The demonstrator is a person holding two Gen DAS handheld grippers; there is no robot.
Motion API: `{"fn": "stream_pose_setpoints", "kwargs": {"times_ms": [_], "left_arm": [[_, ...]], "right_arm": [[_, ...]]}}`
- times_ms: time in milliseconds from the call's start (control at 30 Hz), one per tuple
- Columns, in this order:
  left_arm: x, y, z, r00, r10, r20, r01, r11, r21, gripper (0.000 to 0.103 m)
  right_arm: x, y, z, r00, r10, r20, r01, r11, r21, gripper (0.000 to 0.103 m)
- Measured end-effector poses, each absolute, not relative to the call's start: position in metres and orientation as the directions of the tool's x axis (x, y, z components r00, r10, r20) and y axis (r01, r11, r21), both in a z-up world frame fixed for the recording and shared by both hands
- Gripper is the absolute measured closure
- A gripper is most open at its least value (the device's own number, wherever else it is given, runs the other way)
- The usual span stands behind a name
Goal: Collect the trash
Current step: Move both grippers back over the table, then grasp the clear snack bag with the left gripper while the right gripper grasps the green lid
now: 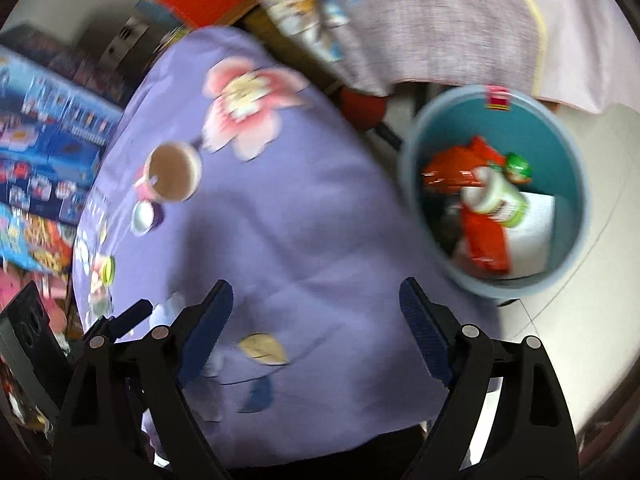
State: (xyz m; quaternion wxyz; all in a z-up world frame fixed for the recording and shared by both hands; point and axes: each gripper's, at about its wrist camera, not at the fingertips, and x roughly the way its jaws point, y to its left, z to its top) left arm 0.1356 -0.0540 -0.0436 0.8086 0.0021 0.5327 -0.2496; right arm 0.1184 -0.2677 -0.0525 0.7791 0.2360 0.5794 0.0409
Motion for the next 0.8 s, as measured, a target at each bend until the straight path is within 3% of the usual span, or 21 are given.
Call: {"fn": "stream_pose_setpoints", "kwargs": {"times_ms": [367,567,800], "left_arm": [[0.121,0.128,-0.040,0.452,-0.322,-0.832,0.162,0.947,-0.278,0.010],[0.113,0.238,-0.032,0.541,-0.214,-0.813,-0.025,0.963,-0.270,0.009],[0.122,0.301,-0.047,0.535,-0.146,-0.832,-0.132,0.958,-0.253,0.008]], "right_arm": [[0.155,-0.105,-0.041,0.218,0.349,-0.911,-0.013,0.935,0.355,0.022],[0.177,-0.020,-0.046,0.144,0.361,-0.921,-0.116,0.931,0.347,0.022],[0.196,0.053,-0.052,0.089,0.356,-0.930,-0.205,0.920,0.333,0.022]]}}
